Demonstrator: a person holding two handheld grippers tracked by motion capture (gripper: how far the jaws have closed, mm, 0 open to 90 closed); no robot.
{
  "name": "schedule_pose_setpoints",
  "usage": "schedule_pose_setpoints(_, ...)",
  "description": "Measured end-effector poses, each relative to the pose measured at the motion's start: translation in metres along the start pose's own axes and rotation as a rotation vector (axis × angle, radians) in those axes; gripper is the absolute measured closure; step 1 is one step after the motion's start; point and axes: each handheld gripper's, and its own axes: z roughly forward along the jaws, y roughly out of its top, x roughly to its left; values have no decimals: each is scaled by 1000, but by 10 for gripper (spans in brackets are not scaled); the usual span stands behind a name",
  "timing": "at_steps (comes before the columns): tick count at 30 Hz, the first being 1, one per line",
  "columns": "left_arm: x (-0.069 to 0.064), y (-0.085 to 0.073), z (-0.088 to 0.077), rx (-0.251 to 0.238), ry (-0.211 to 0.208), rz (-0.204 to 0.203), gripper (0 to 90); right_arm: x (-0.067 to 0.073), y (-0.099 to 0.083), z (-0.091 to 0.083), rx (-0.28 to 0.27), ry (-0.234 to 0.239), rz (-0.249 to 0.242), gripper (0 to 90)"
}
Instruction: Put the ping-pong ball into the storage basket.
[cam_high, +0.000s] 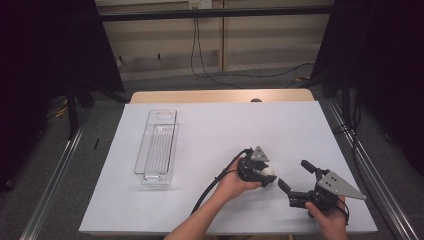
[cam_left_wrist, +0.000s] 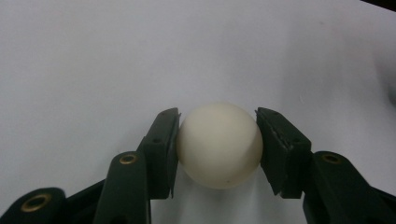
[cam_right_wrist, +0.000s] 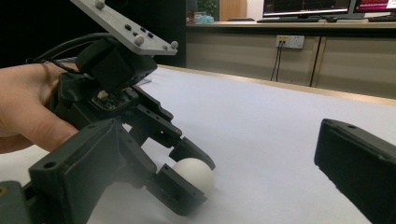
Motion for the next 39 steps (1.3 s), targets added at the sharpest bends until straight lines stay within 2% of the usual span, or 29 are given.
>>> schedule_pose_setpoints(2, 0, 0, -2, -11, -3, 0, 511, 0, 0, 0, -2, -3, -2, 0)
schedule_pose_setpoints(3, 0, 1, -6, 13, 5, 2, 511, 0, 0, 0, -2, -1, -5, 0)
schedule_pose_setpoints(4, 0, 0, -5, -19, -3, -4, 511, 0, 0, 0, -3, -4, -4, 0)
schedule_pose_setpoints(5, 0, 1, -8, -7, 5, 0, 511, 0, 0, 0, 0, -2, -7, 1)
schedule_pose_setpoints(8, 3, 2, -13, -17, 4, -2, 511, 1, 0, 1, 0, 2, -5, 1)
schedule_pose_setpoints(9, 3, 2, -16, -3, 12, -4, 511, 1, 0, 1, 4, 3, -5, 1)
schedule_pose_setpoints(10, 4, 1, -16, -29, 1, -9, 511, 1, 0, 1, 3, 1, -5, 1)
schedule_pose_setpoints(16, 6, 1, -24, -19, 13, -23, 511, 1, 0, 2, 5, 0, -4, 1)
schedule_pose_setpoints(20, 8, -1, -29, -48, 8, -33, 511, 1, 0, 1, 3, -1, -3, 1)
schedule_pose_setpoints(21, 8, -1, -31, -37, 20, -35, 511, 1, 0, 2, 4, -1, -4, 1)
schedule_pose_setpoints(22, 9, -2, -31, -49, 15, -37, 511, 1, 0, 2, 2, -2, -7, 1)
schedule_pose_setpoints(23, 9, -2, -34, -32, 20, -39, 511, 1, 0, 2, 5, 1, -9, 1)
schedule_pose_setpoints(25, 10, -2, -37, -34, 25, -37, 511, 1, -1, 2, 4, 2, -11, 1)
schedule_pose_setpoints(26, 10, -3, -37, -53, 19, -41, 511, 1, 0, 3, 3, -2, -7, 1)
schedule_pose_setpoints(27, 11, -2, -39, -36, 29, -37, 511, 1, 0, 3, 4, -1, -8, 1)
schedule_pose_setpoints(28, 11, -3, -40, -49, 22, -49, 511, 1, 0, 3, 4, 0, -9, 1)
schedule_pose_setpoints(33, 12, -4, -46, -31, 37, -47, 511, 1, -1, 3, 5, -2, -9, 1)
schedule_pose_setpoints(39, 14, -8, -51, -55, 44, -62, 511, 1, -1, 3, 6, -1, -8, 1)
